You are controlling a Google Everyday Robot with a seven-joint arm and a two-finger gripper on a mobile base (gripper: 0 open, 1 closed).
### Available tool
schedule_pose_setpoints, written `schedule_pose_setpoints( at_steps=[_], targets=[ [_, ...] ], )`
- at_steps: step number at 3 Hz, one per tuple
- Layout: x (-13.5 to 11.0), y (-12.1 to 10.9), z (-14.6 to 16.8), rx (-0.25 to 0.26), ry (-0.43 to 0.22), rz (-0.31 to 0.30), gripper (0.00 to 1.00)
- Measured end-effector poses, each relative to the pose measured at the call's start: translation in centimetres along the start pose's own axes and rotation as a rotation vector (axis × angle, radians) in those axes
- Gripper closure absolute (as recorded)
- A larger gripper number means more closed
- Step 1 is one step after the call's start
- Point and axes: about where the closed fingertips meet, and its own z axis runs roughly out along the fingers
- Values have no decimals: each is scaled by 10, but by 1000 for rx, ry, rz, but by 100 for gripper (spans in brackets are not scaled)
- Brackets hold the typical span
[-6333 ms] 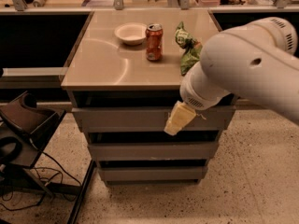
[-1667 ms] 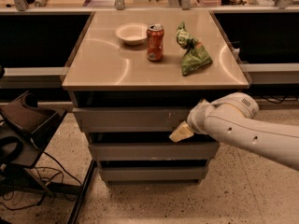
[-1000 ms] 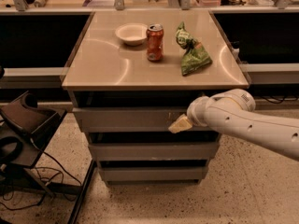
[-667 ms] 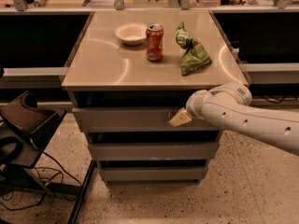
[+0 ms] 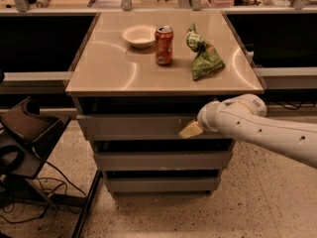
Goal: Open top drawer
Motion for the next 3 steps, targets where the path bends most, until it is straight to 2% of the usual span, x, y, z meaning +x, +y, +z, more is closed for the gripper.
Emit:
schedule_pose_setpoints(
  at_steps=[1, 3],
  targets=[
    [-1, 0, -2, -5, 2, 3, 0],
    [-1, 0, -2, -5, 2, 3, 43]
  ],
)
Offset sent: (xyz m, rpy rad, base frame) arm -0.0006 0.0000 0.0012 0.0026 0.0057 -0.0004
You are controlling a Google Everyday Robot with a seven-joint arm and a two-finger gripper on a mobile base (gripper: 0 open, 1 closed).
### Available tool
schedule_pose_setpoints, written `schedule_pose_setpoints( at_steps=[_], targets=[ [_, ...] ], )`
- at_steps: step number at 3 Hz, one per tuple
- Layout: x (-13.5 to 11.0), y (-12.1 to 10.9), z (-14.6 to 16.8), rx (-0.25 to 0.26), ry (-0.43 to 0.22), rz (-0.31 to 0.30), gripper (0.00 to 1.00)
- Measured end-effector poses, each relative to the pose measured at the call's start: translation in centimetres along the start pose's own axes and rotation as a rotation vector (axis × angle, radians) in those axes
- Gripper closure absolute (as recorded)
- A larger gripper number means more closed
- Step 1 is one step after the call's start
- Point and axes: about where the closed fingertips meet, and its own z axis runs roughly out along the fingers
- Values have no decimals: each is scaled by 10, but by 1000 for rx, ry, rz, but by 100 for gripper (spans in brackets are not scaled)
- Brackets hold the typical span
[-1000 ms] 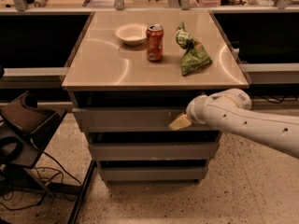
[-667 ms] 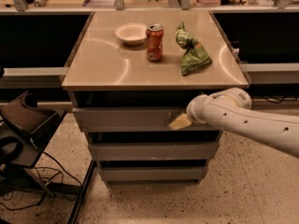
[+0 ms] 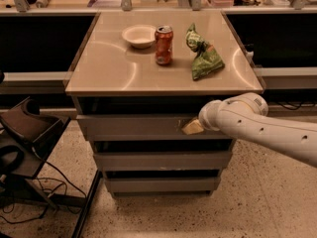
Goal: Open top drawer
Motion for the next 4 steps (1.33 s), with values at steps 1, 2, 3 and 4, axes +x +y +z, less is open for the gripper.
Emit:
schedule_pose_setpoints(
  at_steps=[1, 2, 3, 4],
  targets=[
    [0, 0, 0, 0, 0, 0, 66],
    [-5, -5, -7, 0, 0, 0, 89],
    [-8, -10, -13, 0, 0, 0, 100],
    [-8, -22, -36, 58, -16, -27, 100]
  ],
)
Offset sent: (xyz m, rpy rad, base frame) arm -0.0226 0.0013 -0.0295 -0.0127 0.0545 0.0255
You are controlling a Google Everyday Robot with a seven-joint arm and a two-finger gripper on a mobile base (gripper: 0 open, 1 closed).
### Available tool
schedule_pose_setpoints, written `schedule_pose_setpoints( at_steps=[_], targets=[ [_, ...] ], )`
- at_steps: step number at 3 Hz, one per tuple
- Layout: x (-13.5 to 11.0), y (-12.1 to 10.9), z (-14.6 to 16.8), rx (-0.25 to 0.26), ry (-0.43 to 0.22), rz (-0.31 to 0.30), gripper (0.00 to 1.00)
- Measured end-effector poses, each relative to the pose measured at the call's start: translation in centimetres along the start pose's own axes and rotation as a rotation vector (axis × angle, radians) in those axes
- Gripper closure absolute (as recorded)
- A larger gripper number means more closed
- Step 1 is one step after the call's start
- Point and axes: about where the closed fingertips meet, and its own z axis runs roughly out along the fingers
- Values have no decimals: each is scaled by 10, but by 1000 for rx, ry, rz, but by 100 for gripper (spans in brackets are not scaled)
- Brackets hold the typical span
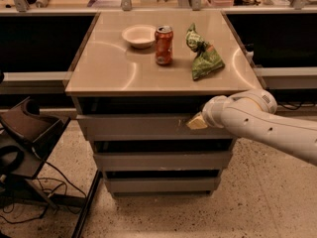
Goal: Open top drawer
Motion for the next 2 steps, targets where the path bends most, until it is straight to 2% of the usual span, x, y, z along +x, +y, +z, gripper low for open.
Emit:
schedule_pose_setpoints(
  at_steps=[1, 2],
  targets=[
    [0, 0, 0, 0, 0, 0, 100],
    [6, 10, -1, -8, 2, -25, 100]
  ],
)
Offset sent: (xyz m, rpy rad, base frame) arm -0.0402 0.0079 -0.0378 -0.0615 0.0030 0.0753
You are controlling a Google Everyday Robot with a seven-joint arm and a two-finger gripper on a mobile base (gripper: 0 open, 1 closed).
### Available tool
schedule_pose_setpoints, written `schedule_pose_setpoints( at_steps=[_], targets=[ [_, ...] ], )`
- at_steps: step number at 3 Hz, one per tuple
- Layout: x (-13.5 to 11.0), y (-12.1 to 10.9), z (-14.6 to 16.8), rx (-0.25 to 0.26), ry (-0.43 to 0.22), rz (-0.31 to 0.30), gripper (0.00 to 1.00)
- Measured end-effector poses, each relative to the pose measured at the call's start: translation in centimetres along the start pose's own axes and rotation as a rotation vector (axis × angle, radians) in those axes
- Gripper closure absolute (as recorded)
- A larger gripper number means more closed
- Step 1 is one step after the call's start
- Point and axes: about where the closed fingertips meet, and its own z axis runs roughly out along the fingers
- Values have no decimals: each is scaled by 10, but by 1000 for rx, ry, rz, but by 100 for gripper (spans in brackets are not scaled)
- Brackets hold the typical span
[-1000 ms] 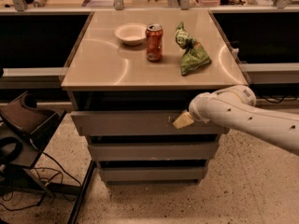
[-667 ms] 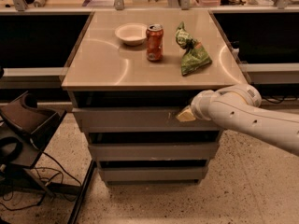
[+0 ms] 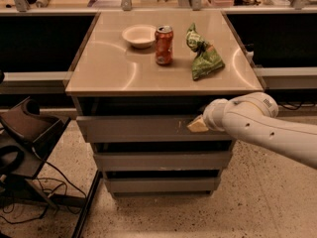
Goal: Open top drawer
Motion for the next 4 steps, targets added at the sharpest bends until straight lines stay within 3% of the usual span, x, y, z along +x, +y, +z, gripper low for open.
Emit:
schedule_pose_setpoints(
  at_steps=[2, 3, 4],
  targets=[
    [-9, 3, -8, 8, -16, -2, 100],
    [-14, 18, -60, 38, -68, -2, 100],
    [15, 22, -103, 79, -26, -16, 100]
  ],
)
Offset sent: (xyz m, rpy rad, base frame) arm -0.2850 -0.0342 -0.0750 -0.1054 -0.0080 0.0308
